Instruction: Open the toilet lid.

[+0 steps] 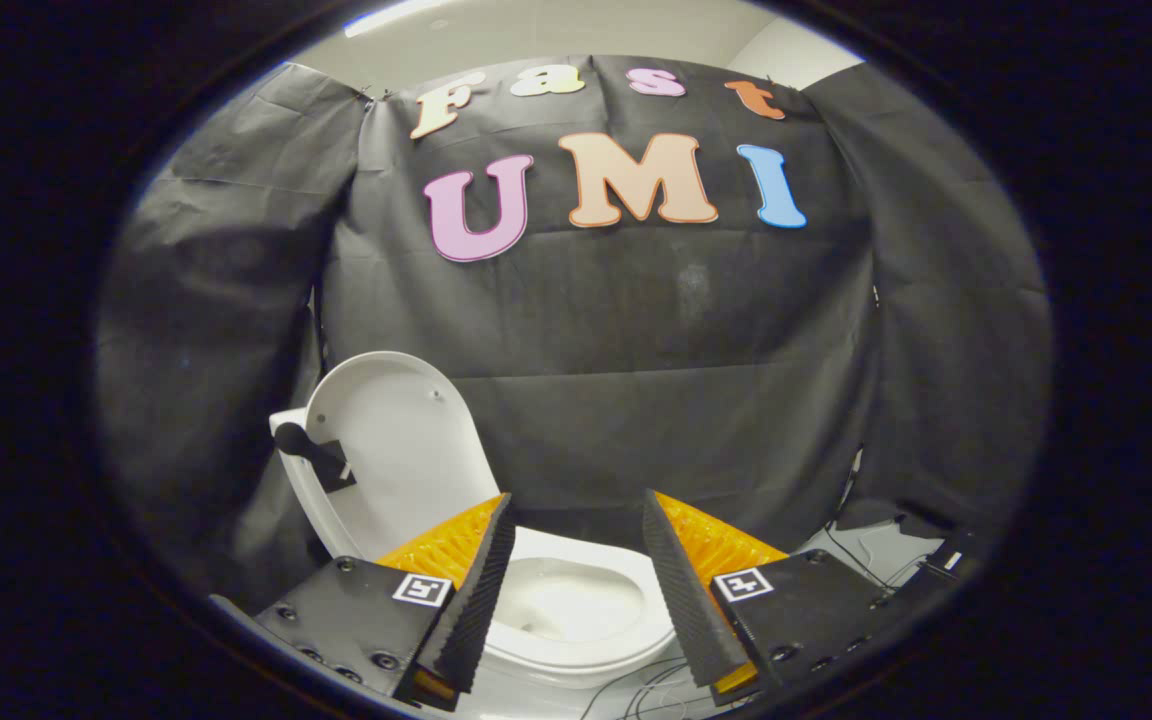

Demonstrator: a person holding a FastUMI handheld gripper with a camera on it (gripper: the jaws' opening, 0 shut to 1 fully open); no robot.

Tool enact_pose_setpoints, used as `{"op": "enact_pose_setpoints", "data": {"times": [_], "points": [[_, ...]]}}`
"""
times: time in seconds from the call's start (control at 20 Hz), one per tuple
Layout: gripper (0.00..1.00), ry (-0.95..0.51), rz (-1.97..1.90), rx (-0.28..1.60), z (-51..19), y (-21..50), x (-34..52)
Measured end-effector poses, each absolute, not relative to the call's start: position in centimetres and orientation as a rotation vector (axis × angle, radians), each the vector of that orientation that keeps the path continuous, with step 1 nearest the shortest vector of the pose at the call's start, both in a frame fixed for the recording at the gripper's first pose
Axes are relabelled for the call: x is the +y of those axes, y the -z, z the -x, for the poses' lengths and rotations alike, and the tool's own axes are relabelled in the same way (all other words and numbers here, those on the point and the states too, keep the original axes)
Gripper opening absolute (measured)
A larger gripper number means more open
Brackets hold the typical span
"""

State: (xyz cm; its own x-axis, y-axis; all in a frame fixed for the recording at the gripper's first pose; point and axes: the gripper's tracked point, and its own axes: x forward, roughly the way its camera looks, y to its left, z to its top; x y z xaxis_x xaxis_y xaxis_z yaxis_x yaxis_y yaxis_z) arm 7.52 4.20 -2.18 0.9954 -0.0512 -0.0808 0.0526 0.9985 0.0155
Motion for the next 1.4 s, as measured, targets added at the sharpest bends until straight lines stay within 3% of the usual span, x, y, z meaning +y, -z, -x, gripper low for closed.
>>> {"op": "enact_pose_setpoints", "data": {"times": [0.45,1.4], "points": [[0.8,0.072,0.038,0.093,-5.4,2.2,-0.9],[0.8,-0.001,-0.022,0.125,-0.8,2.2,-0.9]]}}
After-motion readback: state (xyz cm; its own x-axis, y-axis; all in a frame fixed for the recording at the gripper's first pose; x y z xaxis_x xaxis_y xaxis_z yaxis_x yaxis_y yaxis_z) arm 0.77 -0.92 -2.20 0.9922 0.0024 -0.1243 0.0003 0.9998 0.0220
